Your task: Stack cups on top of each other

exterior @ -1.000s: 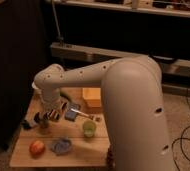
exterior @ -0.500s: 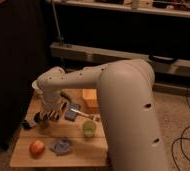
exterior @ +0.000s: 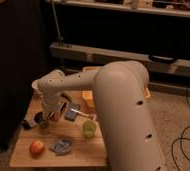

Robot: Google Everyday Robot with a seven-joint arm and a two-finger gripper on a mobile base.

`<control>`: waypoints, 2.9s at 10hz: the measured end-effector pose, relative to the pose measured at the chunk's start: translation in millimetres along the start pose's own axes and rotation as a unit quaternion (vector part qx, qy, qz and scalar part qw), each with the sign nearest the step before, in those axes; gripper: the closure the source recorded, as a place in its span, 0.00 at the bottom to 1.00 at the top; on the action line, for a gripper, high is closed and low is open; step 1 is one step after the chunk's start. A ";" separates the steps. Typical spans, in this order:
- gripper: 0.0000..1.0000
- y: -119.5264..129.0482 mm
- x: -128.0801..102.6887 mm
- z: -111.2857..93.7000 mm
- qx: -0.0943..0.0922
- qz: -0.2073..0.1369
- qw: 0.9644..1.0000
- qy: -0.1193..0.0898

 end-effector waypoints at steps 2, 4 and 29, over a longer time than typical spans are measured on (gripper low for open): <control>0.91 0.3 0.4 5.0 -0.007 -0.009 1.000 -0.010; 1.00 8.0 -1.8 2.8 -0.013 -0.019 1.000 -0.015; 1.00 -159.4 83.7 -225.1 0.031 0.152 0.988 -0.024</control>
